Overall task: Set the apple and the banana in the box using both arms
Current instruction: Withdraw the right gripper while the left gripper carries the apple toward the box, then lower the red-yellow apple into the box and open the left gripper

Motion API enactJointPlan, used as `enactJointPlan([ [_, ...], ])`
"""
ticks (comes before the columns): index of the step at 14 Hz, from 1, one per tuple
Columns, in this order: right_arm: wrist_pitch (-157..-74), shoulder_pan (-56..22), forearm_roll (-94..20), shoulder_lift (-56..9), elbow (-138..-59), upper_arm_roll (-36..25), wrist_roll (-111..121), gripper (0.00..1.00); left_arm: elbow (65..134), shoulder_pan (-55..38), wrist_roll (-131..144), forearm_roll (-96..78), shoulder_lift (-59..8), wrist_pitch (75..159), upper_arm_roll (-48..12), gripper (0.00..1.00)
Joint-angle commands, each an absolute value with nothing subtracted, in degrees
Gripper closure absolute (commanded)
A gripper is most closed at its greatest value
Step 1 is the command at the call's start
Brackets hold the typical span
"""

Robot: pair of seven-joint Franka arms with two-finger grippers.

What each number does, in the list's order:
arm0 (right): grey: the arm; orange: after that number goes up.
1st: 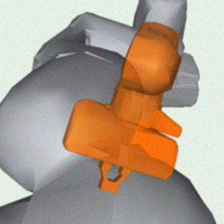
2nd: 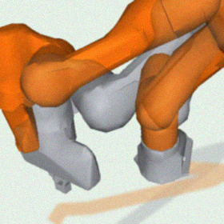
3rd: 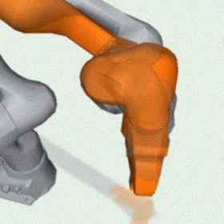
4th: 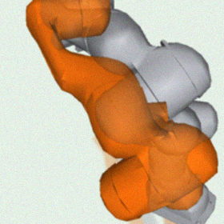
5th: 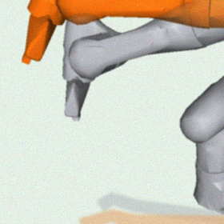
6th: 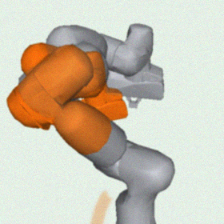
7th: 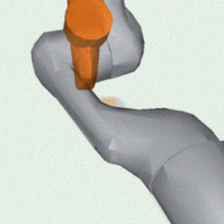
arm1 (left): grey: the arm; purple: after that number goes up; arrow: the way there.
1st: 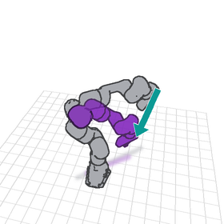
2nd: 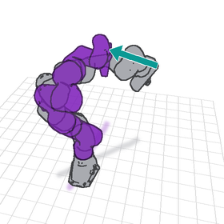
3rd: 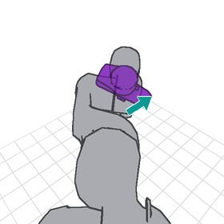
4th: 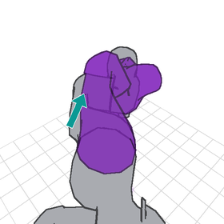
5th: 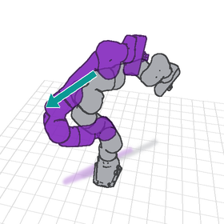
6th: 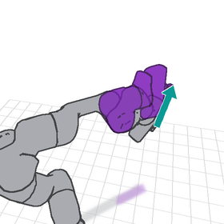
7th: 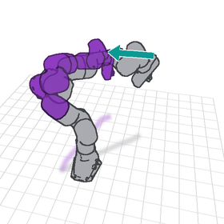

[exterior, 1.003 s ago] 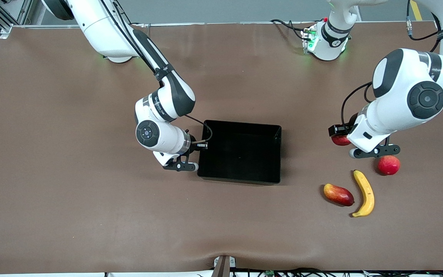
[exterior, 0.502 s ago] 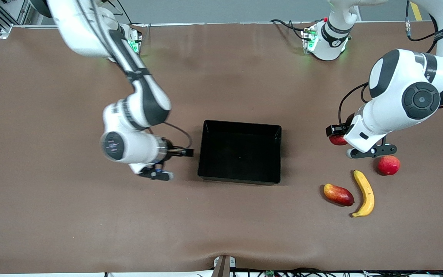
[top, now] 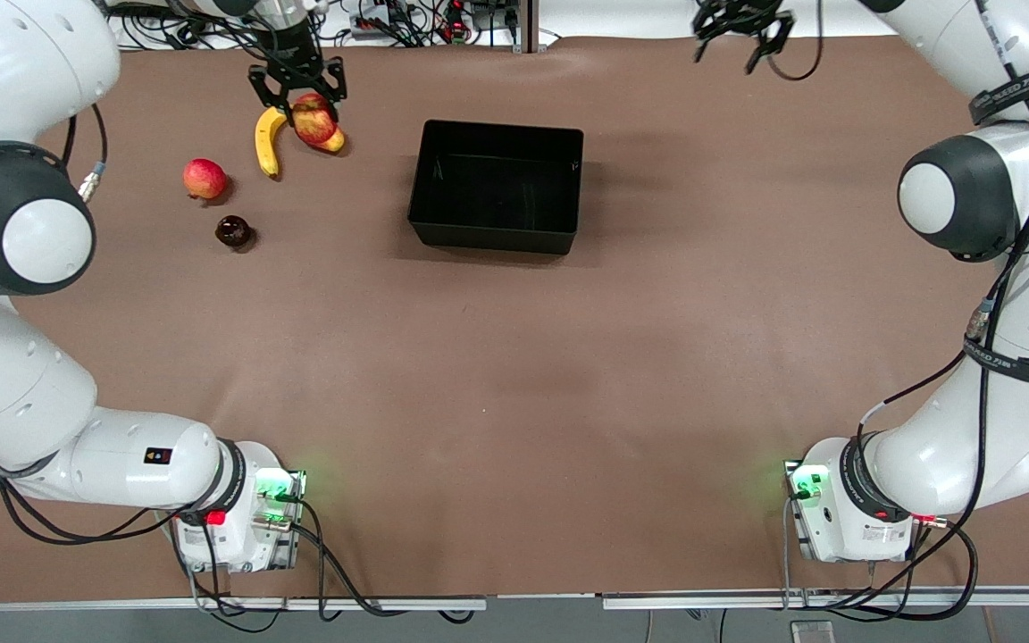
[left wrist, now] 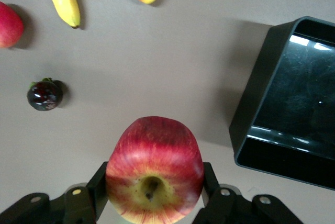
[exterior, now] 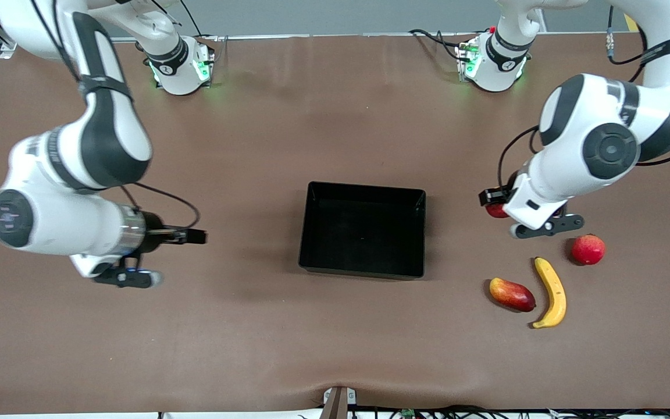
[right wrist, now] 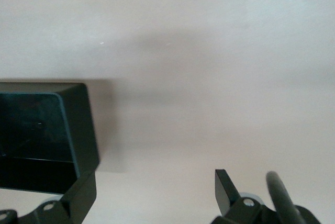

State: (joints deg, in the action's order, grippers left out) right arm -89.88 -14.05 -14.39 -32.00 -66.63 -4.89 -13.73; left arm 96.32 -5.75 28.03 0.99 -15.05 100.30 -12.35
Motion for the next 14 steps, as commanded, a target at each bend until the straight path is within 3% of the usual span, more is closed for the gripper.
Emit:
enactJointPlan([
  [1, -86.7, -11.7, -6.8, -30.0, -63.2, -4.7, -8.0, 0.0, 93.3, -6.7, 30.9, 1.2, -16.8, 99.8, -12.3, 1.0],
  [7, -83.2, -4.3, -2.5, -20.1, -63.7, -4.5, -2.4, 0.0, 93.3, -11.2, 37.2, 1.2, -19.2, 101.8, -12.3, 1.0],
  [10, -76.9, -0.8, -3.0, -15.1, -64.1, -4.5, 1.8, 0.0, 93.2, -13.7, 42.1, 1.1, -21.0, 105.2, -12.3, 1.0],
  [14, -79.3, -1.2, -2.2, -3.1, -74.8, -4.2, 1.8, 0.0, 92.9, -19.8, 50.6, 0.7, -25.8, 112.0, -12.3, 1.0],
])
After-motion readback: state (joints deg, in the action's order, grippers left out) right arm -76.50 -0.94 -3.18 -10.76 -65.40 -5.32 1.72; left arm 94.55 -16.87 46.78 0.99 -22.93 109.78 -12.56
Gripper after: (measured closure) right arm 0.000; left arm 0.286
